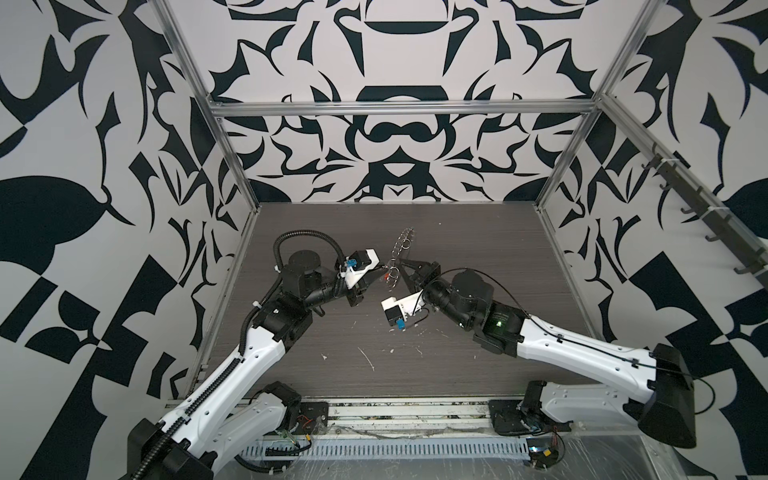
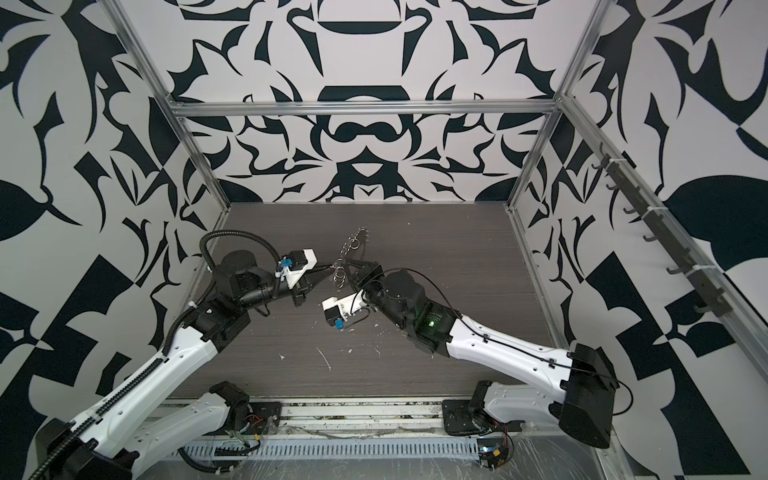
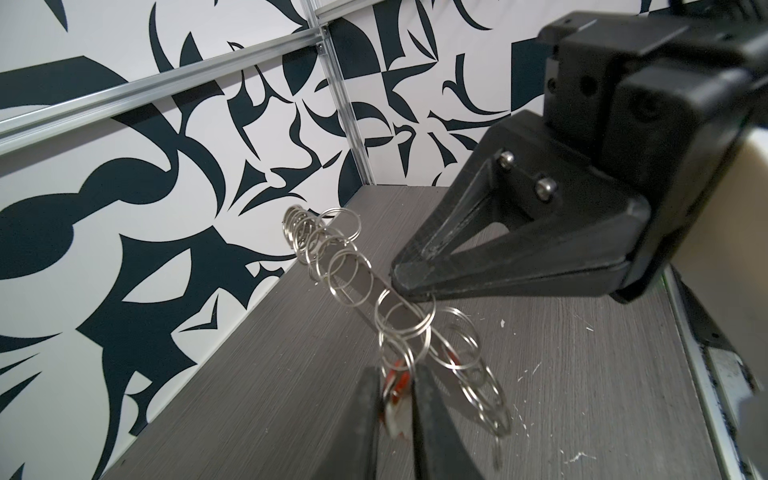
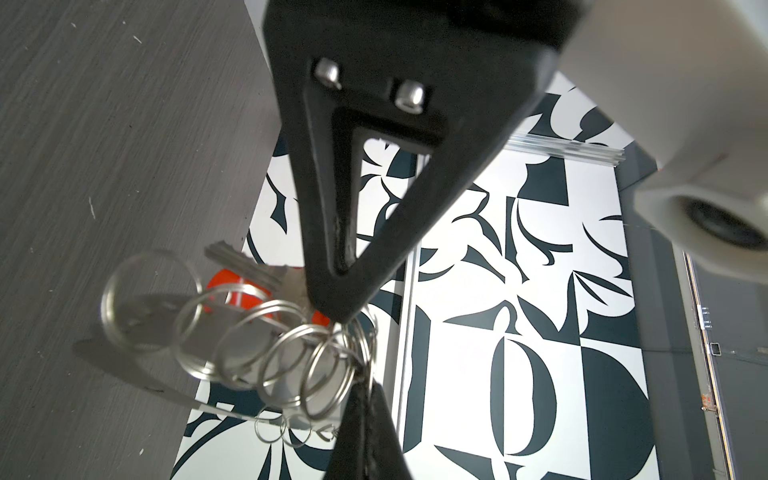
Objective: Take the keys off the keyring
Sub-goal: 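Hold the raised ring chain steady between both grippers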
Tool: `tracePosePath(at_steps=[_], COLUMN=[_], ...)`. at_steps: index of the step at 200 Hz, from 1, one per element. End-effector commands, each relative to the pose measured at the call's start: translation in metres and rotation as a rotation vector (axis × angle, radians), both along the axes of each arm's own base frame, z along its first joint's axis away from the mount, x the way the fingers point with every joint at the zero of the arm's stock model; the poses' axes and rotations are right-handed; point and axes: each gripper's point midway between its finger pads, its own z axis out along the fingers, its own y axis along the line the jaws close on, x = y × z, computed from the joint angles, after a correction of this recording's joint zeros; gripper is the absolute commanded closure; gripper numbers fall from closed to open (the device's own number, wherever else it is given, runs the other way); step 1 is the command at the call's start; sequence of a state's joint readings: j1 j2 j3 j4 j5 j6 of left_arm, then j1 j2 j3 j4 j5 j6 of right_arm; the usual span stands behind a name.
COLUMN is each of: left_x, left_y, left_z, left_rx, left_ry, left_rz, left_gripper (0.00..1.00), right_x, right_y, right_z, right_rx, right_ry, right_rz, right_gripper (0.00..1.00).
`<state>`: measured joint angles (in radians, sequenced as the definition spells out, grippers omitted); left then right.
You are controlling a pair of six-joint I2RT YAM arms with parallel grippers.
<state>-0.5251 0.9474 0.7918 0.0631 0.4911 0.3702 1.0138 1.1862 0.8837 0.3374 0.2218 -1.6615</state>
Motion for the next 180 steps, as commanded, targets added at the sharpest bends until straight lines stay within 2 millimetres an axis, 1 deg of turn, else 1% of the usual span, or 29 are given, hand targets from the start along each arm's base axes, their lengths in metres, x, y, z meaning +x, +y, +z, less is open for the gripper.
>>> tracePosePath(at_steps=[1, 12, 29, 75, 109, 112, 116, 153, 180], left_x=[0.002, 0.001, -0.001, -0.007, -0.009, -0.009, -0.009, -0.009, -0.01], left_y=[0.002, 0.002, 0.003, 0.004, 0.005, 0.005, 0.005, 0.004, 0.003], left_z=[0.024, 0.025, 0.026, 0.031, 0.034, 0.033, 0.033, 0.031, 0.032], left_rx=[-0.035, -0.033, -0.028, -0.017, -0.009, -0.007, -0.006, -0.001, -0.008], left_ry=[-0.049, -0.052, -0.057, -0.066, -0.068, -0.067, -0.066, -0.056, -0.052], left_rz=[0.02, 0.019, 0.018, 0.0, -0.003, -0.004, -0.004, -0.008, -0.016], left_gripper=[0.86, 0.89, 0.89, 0.76, 0.75, 0.75, 0.75, 0.78, 0.76], right_x=[-0.007, -0.007, -0.007, -0.007, -0.008, -0.008, -0.013, -0.016, -0.016], right_y=[-0.002, -0.002, -0.002, -0.002, -0.004, -0.004, 0.0, 0.0, 0.0], right_z=[0.048, 0.048, 0.048, 0.046, 0.048, 0.048, 0.049, 0.051, 0.05], right_rx=[0.12, 0.12, 0.118, 0.11, 0.109, 0.107, 0.108, 0.111, 0.106], right_ry=[-0.062, -0.064, -0.062, -0.063, -0.068, -0.069, -0.069, -0.073, -0.069], right_rz=[0.024, 0.023, 0.023, 0.024, 0.023, 0.023, 0.059, 0.067, 0.067], right_gripper=[1.0, 1.0, 1.0, 1.0, 1.0, 1.0, 1.0, 1.0, 1.0])
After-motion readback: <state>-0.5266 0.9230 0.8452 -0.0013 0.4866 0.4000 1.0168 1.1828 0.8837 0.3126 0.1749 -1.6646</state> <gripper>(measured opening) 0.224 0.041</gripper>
